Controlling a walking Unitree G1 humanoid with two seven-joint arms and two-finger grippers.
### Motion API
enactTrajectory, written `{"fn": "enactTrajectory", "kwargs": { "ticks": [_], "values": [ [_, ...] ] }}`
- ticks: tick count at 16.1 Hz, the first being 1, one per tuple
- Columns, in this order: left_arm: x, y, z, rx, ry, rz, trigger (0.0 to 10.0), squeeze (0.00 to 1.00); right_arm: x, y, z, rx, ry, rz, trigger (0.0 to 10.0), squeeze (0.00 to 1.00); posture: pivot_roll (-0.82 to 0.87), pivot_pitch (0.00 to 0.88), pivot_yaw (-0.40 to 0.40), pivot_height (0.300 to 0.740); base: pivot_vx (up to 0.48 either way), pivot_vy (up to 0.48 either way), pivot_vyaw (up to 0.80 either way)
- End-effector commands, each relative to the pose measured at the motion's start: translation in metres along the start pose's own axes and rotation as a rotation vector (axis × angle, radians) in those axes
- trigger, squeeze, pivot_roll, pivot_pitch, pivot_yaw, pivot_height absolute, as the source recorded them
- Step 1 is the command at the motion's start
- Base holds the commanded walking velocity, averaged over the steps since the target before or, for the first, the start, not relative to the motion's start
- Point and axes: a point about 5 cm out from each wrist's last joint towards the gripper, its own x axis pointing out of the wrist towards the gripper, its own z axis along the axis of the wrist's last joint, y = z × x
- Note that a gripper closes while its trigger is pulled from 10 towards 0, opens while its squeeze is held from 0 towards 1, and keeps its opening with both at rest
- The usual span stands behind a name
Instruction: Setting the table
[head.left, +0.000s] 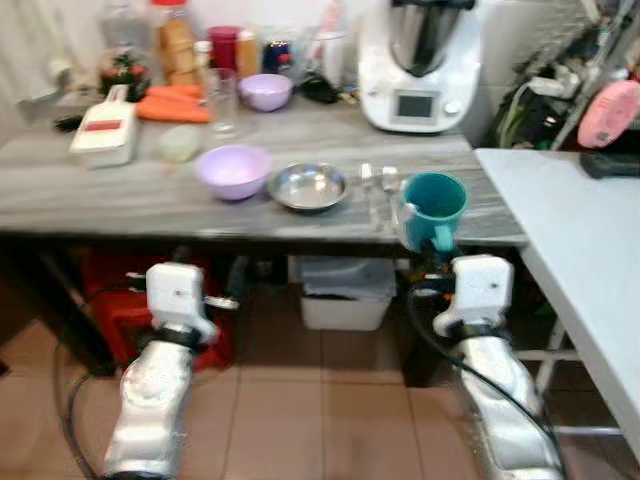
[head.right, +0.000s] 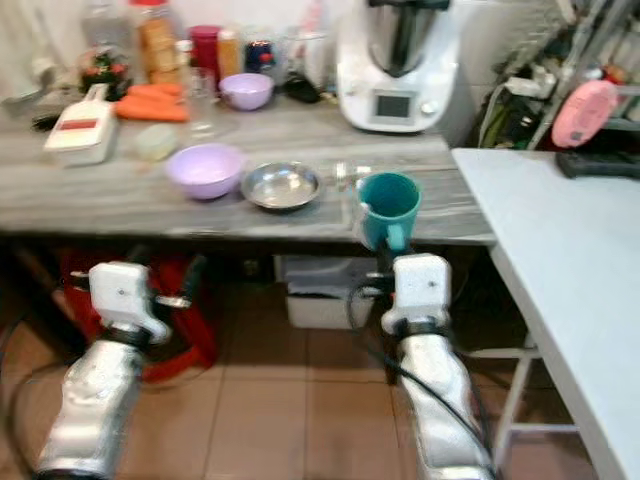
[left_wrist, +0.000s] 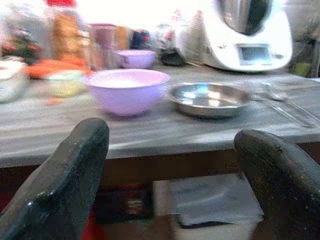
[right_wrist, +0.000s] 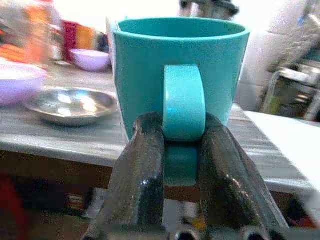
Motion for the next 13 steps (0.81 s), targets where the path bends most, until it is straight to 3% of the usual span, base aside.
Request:
{"fn": "enactTrajectory", "kwargs": {
  "ticks": [1, 13],
  "values": [
    [-0.0020, 0.0097, 0.0024, 0.022, -0.002, 0.017, 10.0, 0.00, 0.0049, 0.0055, 0.0112, 0.016, -0.051, 0.013, 10.0, 0.00, 0.02, 0.000, -0.031, 0.740, 0.379, 0.000, 0.54],
    [-0.0006, 0.0071, 0.0031, 0.018, -0.003, -0.006, 10.0, 0.00, 0.0080, 0.0056, 0.0118, 0.032, -0.054, 0.001, 10.0, 0.00, 0.03, 0.000, -0.026, 0.740, 0.382, 0.000, 0.04]
  ]
}}
